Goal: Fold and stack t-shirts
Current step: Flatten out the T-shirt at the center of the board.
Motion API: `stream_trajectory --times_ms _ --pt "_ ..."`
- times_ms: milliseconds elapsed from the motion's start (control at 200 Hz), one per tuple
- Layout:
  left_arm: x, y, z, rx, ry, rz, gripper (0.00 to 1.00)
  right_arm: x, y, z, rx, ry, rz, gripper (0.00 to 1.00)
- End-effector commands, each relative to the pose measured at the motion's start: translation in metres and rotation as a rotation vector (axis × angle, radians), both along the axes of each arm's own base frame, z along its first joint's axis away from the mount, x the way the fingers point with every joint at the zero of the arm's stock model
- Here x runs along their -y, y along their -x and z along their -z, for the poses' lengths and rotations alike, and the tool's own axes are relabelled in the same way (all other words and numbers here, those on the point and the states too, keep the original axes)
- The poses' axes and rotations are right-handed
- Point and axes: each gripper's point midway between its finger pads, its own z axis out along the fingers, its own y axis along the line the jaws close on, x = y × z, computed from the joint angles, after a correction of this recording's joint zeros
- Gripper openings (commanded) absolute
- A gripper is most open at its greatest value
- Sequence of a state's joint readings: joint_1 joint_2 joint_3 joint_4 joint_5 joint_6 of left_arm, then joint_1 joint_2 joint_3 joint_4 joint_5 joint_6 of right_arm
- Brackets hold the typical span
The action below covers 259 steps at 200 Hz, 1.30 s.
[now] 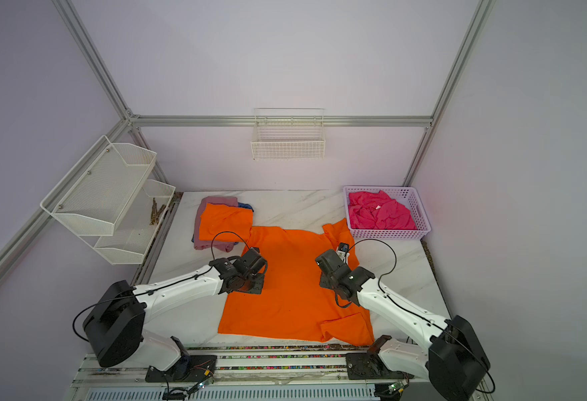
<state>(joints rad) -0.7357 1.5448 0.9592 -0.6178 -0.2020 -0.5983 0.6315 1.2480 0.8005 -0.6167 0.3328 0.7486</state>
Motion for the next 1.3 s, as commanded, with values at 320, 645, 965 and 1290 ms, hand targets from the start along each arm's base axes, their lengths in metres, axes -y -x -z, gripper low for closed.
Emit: stream_trajectory --times_ms 320,645,965,1290 --pt "0.024 -0.12 -0.003 0.115 0.122 0.136 0.0 0.017 -0.092 -0.025 0.136 0.04 0.071 0.0" --pt "0.054 -0.144 0.022 0.058 0.16 0.227 0.0 0.007 -0.107 0.03 -0.027 0.055 0.045 0.0" --pt "0.046 -0.162 0.04 0.024 0.136 0.162 0.0 0.022 -0.121 0.031 -0.051 0.13 0.129 0.0" --pt "0.004 -0.162 0.062 -0.04 -0.019 0.035 0.0 0.029 -0.124 0.057 -0.17 0.175 0.189 0.0"
